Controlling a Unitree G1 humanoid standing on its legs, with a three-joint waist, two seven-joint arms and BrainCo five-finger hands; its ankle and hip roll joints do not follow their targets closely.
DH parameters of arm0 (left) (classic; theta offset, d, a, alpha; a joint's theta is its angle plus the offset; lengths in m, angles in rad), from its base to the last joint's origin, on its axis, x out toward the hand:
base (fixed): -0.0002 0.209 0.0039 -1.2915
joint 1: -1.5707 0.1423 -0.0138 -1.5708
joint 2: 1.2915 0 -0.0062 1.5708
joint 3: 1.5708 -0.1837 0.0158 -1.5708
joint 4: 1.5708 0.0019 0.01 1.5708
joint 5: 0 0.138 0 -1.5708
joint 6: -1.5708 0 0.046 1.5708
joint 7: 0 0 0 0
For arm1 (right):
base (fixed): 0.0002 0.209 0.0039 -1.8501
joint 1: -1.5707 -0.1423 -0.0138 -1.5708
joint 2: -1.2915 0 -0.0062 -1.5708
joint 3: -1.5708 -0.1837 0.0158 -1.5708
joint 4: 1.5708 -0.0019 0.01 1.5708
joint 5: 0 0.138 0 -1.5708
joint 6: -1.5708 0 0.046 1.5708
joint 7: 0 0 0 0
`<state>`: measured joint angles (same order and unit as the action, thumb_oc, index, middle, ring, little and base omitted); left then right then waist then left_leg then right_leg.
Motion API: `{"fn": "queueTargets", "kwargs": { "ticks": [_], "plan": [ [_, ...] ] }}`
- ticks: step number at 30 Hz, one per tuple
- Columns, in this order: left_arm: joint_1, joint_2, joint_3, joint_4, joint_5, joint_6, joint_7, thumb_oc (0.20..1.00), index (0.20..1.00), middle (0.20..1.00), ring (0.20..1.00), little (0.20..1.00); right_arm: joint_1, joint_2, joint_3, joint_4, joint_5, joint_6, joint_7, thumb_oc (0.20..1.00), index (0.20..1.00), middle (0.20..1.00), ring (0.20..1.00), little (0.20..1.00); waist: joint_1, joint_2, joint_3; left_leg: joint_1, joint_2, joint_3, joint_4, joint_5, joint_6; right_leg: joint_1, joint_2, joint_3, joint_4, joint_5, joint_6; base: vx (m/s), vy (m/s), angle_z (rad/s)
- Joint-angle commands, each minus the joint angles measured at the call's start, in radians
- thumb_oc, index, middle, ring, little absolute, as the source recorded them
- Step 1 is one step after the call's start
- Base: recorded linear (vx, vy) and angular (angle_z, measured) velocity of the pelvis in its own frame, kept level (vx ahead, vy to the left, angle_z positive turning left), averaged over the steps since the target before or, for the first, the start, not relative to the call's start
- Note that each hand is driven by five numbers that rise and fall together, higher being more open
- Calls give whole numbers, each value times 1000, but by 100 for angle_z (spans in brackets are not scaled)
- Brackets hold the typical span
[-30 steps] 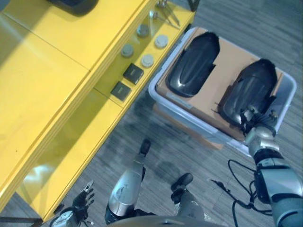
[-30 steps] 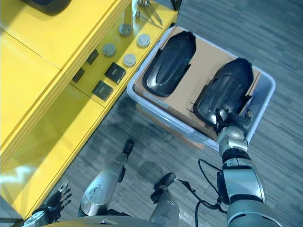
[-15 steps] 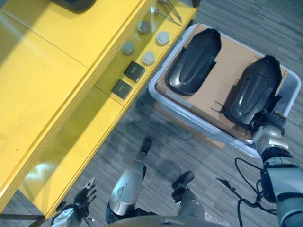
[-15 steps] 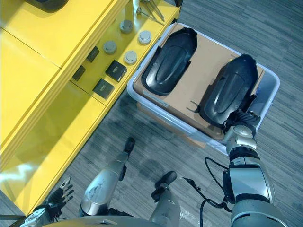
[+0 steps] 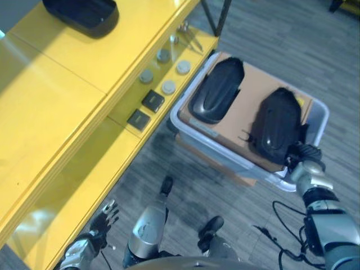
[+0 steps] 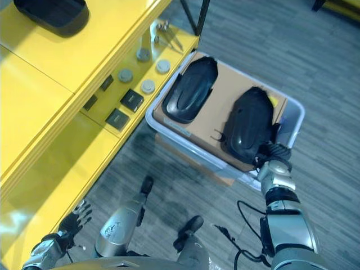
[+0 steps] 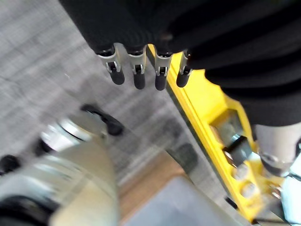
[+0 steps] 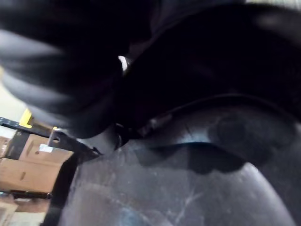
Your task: Move parts from the plastic box to the shelf.
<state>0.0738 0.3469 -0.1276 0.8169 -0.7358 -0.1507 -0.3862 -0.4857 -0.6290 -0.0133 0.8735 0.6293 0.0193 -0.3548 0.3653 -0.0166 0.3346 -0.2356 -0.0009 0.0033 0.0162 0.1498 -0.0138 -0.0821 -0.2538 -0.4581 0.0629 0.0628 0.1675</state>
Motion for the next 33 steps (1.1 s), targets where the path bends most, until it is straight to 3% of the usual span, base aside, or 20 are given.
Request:
{"fn": "queueTargets", "kwargs": {
  "ticks": [1, 5, 6, 10, 12, 15, 20, 26, 33],
  "plan": [
    [-5, 21, -35, -100, -78, 2, -69, 1000, 1000, 1000, 1000, 1000, 34, -21, 9, -121, -13, -61, -4, 200, 200, 200, 200, 200, -1, -12, -90, 26, 26, -25, -11, -113, -30, -18, 7, 55, 36, -56, 33, 76, -27, -4],
    [-22, 25, -30, -220, -105, 63, -74, 1000, 1000, 1000, 1000, 1000, 71, 15, -3, -233, -53, -41, -3, 200, 200, 200, 200, 200, -17, -19, -133, 74, 33, -22, -32, -112, -31, 25, 18, 68, 19, -58, 29, 112, -4, -11],
    [-42, 26, -39, -274, -59, 88, -74, 1000, 1000, 1000, 1000, 1000, 96, 39, -7, -298, -87, -33, 28, 200, 200, 200, 200, 200, -28, -23, -165, 104, 35, -23, -44, -113, -30, 50, 26, 80, 8, -60, 27, 163, 1, -20],
    [-122, 18, -86, -354, -46, 240, -41, 1000, 1000, 1000, 1000, 1000, 99, 74, 25, -373, -105, -1, 72, 200, 200, 200, 200, 200, -53, -24, -216, 150, 34, -25, -58, -115, -27, 86, 38, 107, -9, -62, 27, 108, 4, -18],
    [-183, 3, -121, -390, -82, 350, -14, 1000, 1000, 1000, 1000, 1000, 95, 103, 61, -418, -110, 15, 91, 200, 200, 200, 200, 200, -74, -21, -242, 169, 32, -22, -66, -113, -22, 99, 41, 124, -18, -59, 28, 56, 9, -12],
    [-257, -27, -158, -399, -179, 461, 11, 1000, 1000, 1000, 1000, 1000, 85, 142, 114, -443, -119, 24, 113, 200, 200, 200, 200, 200, -98, -16, -261, 190, 32, -13, -67, -115, -20, 111, 41, 145, -23, -59, 29, 30, 13, -11],
    [-393, -91, -234, -422, -274, 569, 82, 1000, 1000, 1000, 1000, 1000, 61, 215, 230, -409, -161, -2, 141, 200, 200, 200, 200, 200, -131, -5, -284, 219, 36, 17, -65, -120, -17, 130, 36, 168, -32, -54, 32, 31, 7, -14],
    [-532, -163, -357, -408, -297, 576, 209, 1000, 1000, 1000, 1000, 1000, -8, 279, 364, -371, -198, -5, 160, 200, 200, 200, 200, 200, -161, 5, -297, 237, 41, 47, -62, -126, -16, 139, 31, 181, -37, -50, 38, 18, 0, -8],
    [-611, -214, -419, -371, -293, 565, 263, 1000, 1000, 1000, 1000, 1000, -59, 323, 450, -344, -225, 13, 161, 200, 200, 200, 200, 200, -178, 9, -304, 251, 42, 64, -58, -136, -18, 146, 26, 185, -41, -48, 42, 28, -3, -9]
  ]
}}
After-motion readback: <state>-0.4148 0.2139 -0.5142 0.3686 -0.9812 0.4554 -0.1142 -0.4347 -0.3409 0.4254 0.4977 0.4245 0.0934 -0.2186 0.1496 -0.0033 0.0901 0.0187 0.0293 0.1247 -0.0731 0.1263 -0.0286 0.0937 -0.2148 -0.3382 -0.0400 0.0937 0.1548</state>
